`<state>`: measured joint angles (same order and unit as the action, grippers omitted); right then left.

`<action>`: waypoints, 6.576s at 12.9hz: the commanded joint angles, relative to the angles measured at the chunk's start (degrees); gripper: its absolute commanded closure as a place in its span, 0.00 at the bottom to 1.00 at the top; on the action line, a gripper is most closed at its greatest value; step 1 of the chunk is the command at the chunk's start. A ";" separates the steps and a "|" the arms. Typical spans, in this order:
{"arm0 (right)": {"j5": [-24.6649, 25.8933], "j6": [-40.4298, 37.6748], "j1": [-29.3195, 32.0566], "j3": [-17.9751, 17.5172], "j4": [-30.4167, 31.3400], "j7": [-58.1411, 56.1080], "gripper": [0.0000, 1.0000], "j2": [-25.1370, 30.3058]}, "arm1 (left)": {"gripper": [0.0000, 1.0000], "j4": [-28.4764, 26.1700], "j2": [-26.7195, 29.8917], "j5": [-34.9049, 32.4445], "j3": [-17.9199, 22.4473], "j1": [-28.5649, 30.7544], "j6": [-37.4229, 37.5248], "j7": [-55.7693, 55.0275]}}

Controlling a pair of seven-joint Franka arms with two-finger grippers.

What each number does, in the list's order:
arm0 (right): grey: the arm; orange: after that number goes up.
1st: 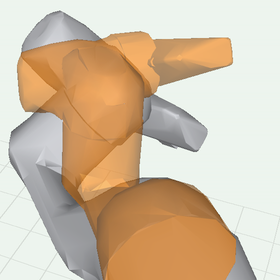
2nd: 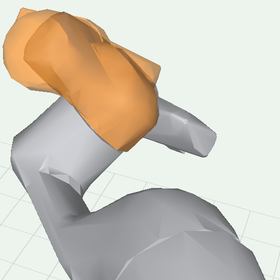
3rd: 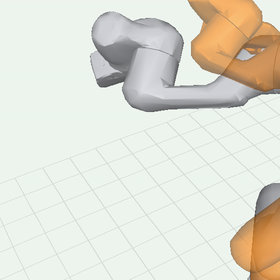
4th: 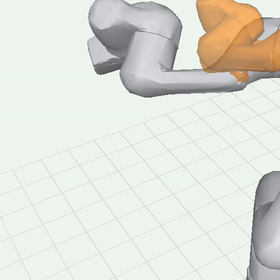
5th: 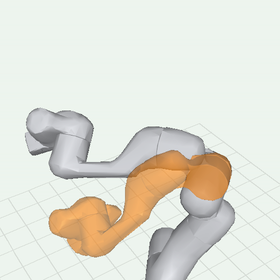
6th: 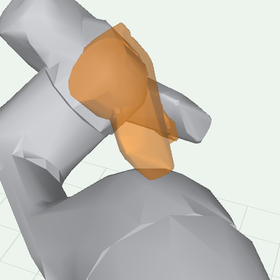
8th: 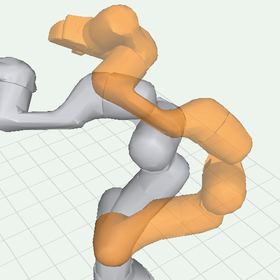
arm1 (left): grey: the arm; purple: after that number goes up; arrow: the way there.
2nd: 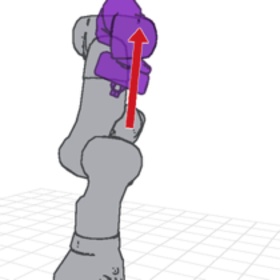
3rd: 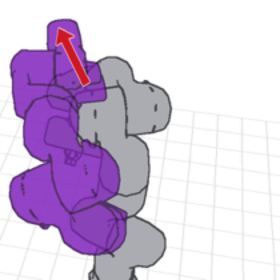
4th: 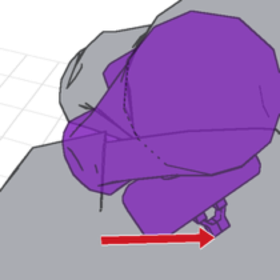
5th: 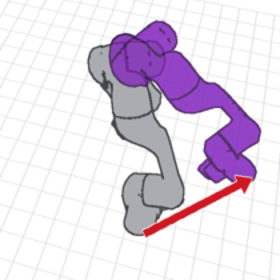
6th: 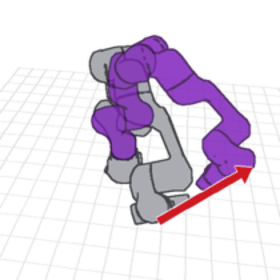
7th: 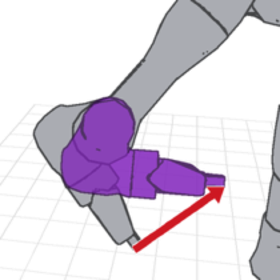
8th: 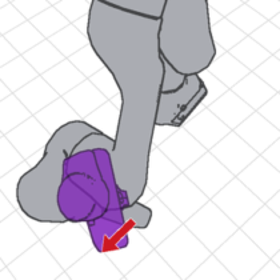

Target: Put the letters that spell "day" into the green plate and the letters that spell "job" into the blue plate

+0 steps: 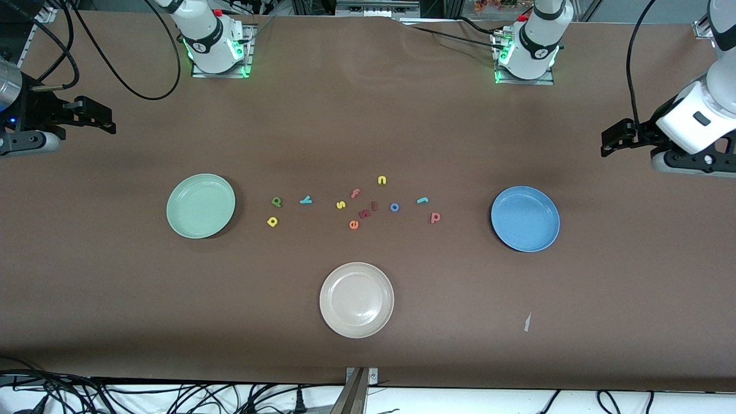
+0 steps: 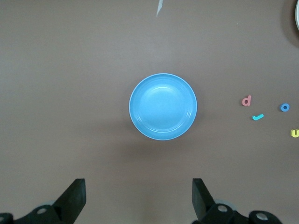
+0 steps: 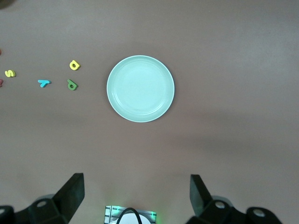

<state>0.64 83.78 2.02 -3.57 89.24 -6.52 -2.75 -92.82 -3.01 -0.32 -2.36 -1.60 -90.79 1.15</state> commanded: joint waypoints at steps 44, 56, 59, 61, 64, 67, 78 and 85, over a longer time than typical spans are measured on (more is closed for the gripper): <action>-1.88 58.86 -13.62 -8.20 36.45 21.20 0.00 -13.86 | 0.98 -5.35 -29.08 -9.61 0.86 -21.18 -30.42 -19.56; 6.48 68.35 -15.20 -8.20 36.01 20.59 0.00 -22.56 | 0.00 -6.58 -29.95 -8.73 0.34 -6.66 -28.83 3.07; 6.30 68.79 -15.20 -8.20 36.01 20.76 0.00 -23.27 | 0.00 -6.32 -29.60 -7.51 0.07 -7.28 -28.65 1.94; 6.30 68.88 -15.20 -8.20 36.01 20.76 0.01 -23.53 | 0.00 -6.14 -29.51 -1.46 -1.94 -7.46 -28.65 -2.44; 6.39 69.32 -15.20 -8.20 35.92 20.76 0.09 -24.15 | 0.00 -5.70 -29.60 -0.73 -5.80 -7.72 -29.00 -14.47; 6.39 69.59 -15.29 -8.20 35.92 20.76 0.19 -24.41 | 0.00 -5.70 -29.60 -0.65 -8.01 -10.87 -30.84 -28.61; 6.48 70.03 -15.46 -8.20 35.92 20.76 0.65 -24.85 | 0.01 -6.32 -36.54 -1.26 -8.10 -22.22 -42.19 -49.67; 6.48 69.76 -15.46 -7.94 35.74 20.32 0.87 -24.68 | 0.57 -7.28 -36.72 -1.44 -8.10 -23.63 -42.01 -48.61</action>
<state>6.56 152.73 -13.12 -11.60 124.98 13.69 -27.00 -99.16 -40.35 -1.92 -10.93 -24.77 -132.62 -48.29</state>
